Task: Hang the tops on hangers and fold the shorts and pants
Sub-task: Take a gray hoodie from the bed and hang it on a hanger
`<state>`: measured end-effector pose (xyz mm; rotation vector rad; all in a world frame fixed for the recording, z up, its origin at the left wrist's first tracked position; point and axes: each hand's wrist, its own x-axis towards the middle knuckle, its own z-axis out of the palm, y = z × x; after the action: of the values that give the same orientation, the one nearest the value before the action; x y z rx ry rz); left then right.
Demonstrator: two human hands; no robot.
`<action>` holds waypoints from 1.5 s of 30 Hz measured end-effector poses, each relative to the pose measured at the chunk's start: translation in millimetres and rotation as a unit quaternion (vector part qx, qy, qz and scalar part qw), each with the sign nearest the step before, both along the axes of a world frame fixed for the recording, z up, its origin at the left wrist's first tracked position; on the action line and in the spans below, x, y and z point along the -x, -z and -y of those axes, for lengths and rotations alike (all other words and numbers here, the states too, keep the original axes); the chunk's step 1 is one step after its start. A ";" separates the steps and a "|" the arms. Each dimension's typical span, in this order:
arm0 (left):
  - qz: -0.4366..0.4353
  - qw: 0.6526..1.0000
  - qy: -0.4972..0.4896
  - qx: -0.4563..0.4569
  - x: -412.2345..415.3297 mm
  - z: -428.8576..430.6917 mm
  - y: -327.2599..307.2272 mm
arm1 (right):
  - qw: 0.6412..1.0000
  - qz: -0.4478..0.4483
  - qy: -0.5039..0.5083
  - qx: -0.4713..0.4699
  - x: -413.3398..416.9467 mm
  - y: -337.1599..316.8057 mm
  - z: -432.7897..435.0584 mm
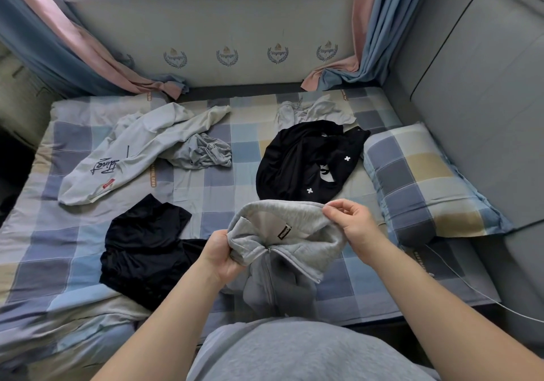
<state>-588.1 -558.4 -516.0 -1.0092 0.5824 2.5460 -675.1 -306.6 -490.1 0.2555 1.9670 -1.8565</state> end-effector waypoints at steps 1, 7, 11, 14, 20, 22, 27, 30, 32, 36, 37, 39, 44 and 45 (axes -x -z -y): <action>0.010 1.000 0.010 0.005 0.7 -0.3 -1.1 | 0.999 -0.029 -0.004 -0.024 0.3 -1.7 -1.4; 0.052 0.972 0.126 0.189 7.1 -2.5 -2.7 | 0.997 0.064 0.020 0.047 0.8 -18.3 3.4; -0.066 0.844 0.215 0.487 7.9 -18.0 -3.6 | 0.975 0.185 0.012 0.123 -0.1 -33.5 11.0; -0.060 0.656 0.270 0.702 6.9 -25.6 8.7 | 0.961 0.239 -0.013 0.139 0.4 -38.8 13.8; 0.010 0.860 0.112 0.497 18.5 -24.7 2.1 | 0.956 0.228 -0.084 0.165 7.4 -39.8 -5.4; 0.042 0.926 0.058 0.371 24.5 -20.6 -8.0 | 0.961 0.213 -0.099 0.147 9.0 -32.4 -14.3; 0.079 0.954 0.068 0.282 27.5 -16.8 -28.3 | 0.979 0.171 -0.107 0.034 4.6 -12.5 -23.9; 0.078 0.957 0.084 0.266 27.3 -14.7 -32.6 | 0.973 0.176 -0.129 0.071 4.1 -8.8 -27.4; 0.078 0.959 0.085 0.259 28.1 -11.8 -34.1 | 0.961 0.209 -0.135 0.122 3.1 -6.4 -28.2; 0.077 0.965 0.098 0.231 29.4 -10.7 -36.2 | 0.938 0.261 -0.107 0.201 -0.6 1.5 -19.9; 0.074 0.967 0.097 0.221 29.0 -11.1 -37.2 | 0.940 0.256 -0.104 0.200 -0.6 2.2 -17.9; 0.063 0.974 0.090 0.197 28.0 -10.6 -39.4 | 0.948 0.229 -0.113 0.189 0.1 4.0 -18.1; 0.056 0.982 0.092 0.155 27.1 -6.7 -40.8 | 0.967 0.163 -0.175 0.089 -5.4 8.1 -24.1; 0.057 0.982 0.095 0.150 27.2 -6.6 -40.3 | 0.968 0.160 -0.166 0.094 -7.5 9.3 -24.7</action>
<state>-615.3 -551.9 -475.8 -1.1284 1.0011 2.2613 -667.6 -281.9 -499.4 0.1456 1.5024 -1.6508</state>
